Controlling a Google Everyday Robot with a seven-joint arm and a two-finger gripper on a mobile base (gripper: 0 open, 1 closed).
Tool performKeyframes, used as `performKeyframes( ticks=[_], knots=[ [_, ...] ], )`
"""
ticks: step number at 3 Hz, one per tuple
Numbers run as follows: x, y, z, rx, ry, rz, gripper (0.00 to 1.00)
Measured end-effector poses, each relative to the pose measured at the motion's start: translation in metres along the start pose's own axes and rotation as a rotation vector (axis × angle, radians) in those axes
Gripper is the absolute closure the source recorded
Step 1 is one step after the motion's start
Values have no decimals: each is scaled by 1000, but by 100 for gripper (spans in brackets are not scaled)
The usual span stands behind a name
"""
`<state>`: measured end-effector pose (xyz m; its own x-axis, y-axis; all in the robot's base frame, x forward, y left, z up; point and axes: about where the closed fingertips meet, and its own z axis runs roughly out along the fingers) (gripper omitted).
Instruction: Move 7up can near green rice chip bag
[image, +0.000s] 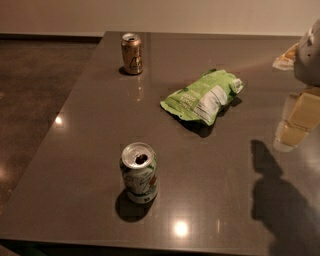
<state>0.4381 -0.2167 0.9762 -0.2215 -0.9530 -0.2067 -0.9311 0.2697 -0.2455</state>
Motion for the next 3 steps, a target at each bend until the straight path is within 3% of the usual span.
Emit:
performKeyframes(
  ticks=[2,3],
  knots=[
    [-5,2,-1,-2,-12,-15,0],
    [-22,14,2,-37,-71,-57,0]
  ],
)
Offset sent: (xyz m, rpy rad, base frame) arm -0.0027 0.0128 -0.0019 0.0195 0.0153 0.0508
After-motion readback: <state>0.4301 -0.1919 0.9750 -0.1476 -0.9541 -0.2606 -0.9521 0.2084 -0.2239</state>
